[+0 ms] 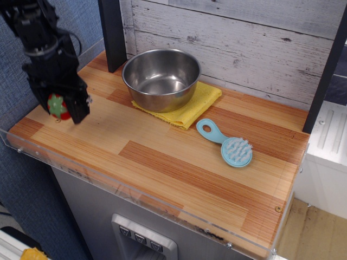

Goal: Place the strawberry on the bottom-left corner of the counter.

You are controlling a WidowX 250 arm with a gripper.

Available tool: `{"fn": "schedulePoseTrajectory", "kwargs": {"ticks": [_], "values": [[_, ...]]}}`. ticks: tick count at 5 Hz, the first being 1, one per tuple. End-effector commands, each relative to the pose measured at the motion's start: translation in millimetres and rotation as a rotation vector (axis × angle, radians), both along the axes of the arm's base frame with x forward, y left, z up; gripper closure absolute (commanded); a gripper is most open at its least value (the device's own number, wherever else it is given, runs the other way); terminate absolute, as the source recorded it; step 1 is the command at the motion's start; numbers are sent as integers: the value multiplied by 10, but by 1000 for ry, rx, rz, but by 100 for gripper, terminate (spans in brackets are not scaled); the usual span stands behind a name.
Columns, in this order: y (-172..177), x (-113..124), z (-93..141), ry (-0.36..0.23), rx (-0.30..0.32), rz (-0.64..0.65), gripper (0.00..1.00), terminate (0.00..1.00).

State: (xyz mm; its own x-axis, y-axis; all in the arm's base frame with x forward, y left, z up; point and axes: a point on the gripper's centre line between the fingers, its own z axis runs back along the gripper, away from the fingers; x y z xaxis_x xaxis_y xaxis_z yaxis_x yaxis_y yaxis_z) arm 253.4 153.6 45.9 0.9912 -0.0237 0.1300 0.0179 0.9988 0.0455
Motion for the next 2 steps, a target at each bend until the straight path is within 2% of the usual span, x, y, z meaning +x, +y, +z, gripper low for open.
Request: {"fn": "schedulePoseTrajectory", "kwargs": {"ticks": [1,2], "values": [[258,-181,-68,2,51,24,100,0],[356,-208,-130,12,58,28,100,0]]}}
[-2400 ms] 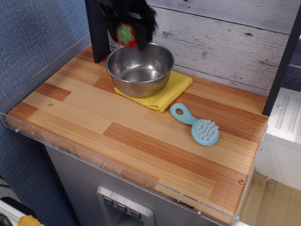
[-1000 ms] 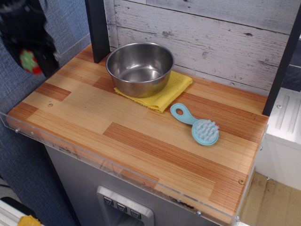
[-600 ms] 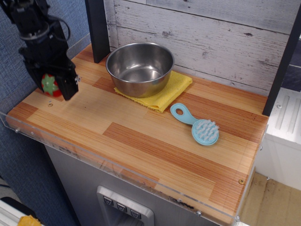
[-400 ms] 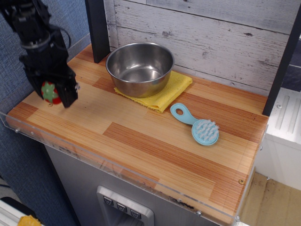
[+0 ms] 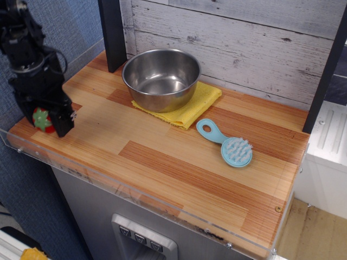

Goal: Place the strawberry on the bottom-left corner of the counter.

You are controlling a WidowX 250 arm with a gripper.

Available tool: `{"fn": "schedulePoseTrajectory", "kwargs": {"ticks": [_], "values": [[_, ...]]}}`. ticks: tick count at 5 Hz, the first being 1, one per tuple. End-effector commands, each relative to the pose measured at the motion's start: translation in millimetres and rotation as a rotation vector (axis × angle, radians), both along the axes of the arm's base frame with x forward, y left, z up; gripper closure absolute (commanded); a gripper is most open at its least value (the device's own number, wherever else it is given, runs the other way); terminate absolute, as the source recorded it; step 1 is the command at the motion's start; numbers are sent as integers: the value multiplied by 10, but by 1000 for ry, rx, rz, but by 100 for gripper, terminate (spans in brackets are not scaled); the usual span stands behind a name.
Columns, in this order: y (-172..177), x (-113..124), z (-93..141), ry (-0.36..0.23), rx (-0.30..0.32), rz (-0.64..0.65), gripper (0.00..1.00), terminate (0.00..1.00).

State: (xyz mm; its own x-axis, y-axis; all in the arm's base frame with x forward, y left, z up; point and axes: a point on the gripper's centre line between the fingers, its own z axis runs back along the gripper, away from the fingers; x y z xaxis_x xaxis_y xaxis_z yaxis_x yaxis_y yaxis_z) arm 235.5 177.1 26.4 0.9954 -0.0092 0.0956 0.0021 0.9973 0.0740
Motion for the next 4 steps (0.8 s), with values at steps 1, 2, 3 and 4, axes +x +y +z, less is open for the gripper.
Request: {"fn": "schedulePoseTrajectory", "kwargs": {"ticks": [1,2,3,4], "values": [[183,-52,24,-10,29,17,100,0],[189,-55,20,13,1,13,0,0],[152,-19,178,0,11,13,0,0],[91,60,512,-72,24,3,0,0]]}}
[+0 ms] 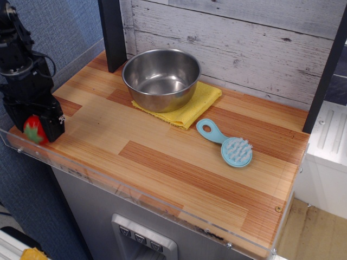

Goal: Place the strawberry on the bottom-left corner of the counter.

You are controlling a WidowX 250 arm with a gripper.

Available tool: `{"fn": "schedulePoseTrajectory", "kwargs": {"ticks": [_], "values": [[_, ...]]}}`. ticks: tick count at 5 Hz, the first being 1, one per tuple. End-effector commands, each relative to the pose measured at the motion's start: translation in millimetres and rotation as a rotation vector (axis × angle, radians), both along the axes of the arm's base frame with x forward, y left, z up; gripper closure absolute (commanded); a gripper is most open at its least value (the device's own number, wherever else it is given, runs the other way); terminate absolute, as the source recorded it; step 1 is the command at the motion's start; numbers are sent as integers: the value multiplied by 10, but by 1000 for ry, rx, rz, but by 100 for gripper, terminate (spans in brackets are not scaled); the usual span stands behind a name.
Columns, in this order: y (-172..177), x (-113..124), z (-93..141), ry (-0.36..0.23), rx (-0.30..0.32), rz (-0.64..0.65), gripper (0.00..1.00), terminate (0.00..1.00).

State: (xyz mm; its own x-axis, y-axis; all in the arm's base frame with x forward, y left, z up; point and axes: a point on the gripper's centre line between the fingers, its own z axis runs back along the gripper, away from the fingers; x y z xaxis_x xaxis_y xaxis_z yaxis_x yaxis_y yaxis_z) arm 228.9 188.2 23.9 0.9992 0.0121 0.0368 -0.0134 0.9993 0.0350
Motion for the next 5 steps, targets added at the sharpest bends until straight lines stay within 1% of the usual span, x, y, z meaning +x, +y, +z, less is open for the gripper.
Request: {"fn": "schedulePoseTrajectory", "kwargs": {"ticks": [1,2,3,4,5], "values": [[-91,203,937,-218,58,-18,0,0],[-134,254,1438,-308,80,-19,0,0],[-149,221,1938,-266,54,-19,0,0],[-162,113,2139,-241,5,-26,0,0],[-255,-13,2176,-198,-35,-56,0,0]]}}
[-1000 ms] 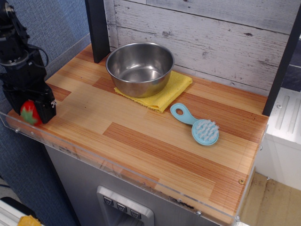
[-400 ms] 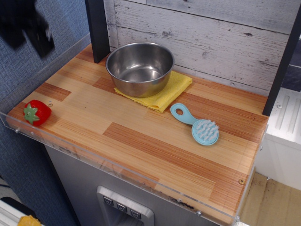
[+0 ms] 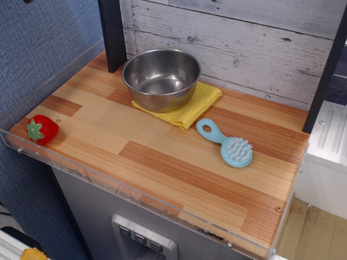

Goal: Place the strawberry on the bottom-left corner of the counter.

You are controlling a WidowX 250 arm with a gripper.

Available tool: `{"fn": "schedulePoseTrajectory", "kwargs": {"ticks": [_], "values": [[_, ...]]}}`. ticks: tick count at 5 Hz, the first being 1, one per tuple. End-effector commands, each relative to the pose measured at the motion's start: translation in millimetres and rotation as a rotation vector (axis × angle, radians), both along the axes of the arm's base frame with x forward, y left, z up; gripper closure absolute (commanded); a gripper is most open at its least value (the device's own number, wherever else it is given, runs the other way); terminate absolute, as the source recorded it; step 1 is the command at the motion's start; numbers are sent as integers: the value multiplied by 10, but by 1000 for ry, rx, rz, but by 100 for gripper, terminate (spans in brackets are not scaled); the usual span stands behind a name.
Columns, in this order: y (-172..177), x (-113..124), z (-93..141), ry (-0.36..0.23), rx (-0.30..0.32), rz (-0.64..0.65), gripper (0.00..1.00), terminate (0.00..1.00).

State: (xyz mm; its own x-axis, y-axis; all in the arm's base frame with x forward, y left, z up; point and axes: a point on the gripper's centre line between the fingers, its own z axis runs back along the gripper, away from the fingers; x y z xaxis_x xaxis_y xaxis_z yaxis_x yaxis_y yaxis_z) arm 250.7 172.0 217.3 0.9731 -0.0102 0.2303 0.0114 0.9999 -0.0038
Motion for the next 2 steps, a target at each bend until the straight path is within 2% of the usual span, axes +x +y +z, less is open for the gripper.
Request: {"fn": "schedulePoseTrajectory", "kwargs": {"ticks": [1,2], "values": [[-262,-213,212,-2,-35,-73,0,0],[-262,-213,212,-2,-35,-73,0,100]]}}
